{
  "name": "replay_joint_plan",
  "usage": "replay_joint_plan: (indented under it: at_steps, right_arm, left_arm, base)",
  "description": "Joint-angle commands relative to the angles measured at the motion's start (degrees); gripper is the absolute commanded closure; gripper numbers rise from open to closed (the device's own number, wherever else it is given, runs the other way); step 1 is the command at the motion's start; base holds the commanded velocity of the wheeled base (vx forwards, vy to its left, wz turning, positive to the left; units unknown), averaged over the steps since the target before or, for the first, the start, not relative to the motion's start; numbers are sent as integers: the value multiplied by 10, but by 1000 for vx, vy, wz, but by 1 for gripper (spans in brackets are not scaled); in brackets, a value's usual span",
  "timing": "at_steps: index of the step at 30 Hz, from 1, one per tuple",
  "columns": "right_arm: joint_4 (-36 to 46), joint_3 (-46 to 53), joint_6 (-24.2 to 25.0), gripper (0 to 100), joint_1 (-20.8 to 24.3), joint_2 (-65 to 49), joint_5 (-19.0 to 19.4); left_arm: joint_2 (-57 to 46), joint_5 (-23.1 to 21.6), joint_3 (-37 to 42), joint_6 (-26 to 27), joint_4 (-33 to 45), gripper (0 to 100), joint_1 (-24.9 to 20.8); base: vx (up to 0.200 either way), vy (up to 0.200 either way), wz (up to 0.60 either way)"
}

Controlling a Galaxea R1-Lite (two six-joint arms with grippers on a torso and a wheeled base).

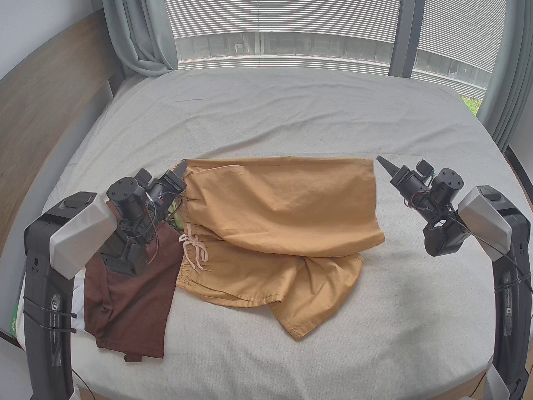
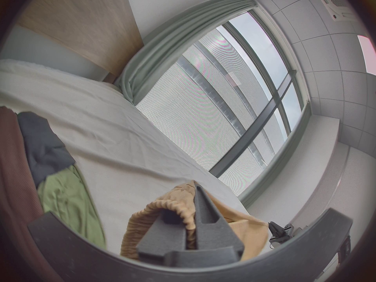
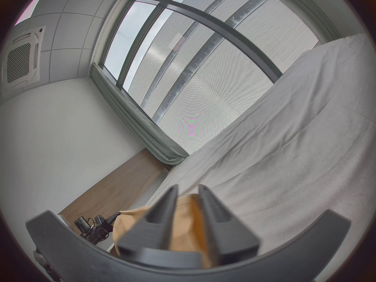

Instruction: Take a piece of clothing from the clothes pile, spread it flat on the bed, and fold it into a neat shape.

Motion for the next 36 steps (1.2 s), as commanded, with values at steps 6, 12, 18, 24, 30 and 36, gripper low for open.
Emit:
replay_joint_plan:
  at_steps: [6, 12, 18, 24, 30, 36]
  right_arm:
    - [21, -19, -5, 0, 1, 8, -4]
    - [-1, 63, -19, 0, 1, -20, -4]
    - [-50, 178, -20, 0, 4, -62, -3]
    - [-56, 315, -49, 0, 5, -131, -2]
    - [-56, 427, -104, 0, 19, -190, 2]
    - [-56, 505, -119, 0, 35, -240, 2]
  left_arm:
    - [0, 1, -35, -16, 98, 0, -10]
    - [-6, 16, -27, -16, 167, 0, -7]
    - [-69, 21, 52, -12, 170, 0, -5]
    - [-151, 5, 166, -11, 166, 0, -5]
    - [-222, -21, 255, -10, 161, 0, -1]
    - [-288, -44, 323, -8, 155, 0, 3]
  base:
    - [0, 0, 0]
    - [0, 0, 0]
    - [0, 0, 0]
    - [0, 0, 0]
    - [0, 0, 0]
    - [0, 0, 0]
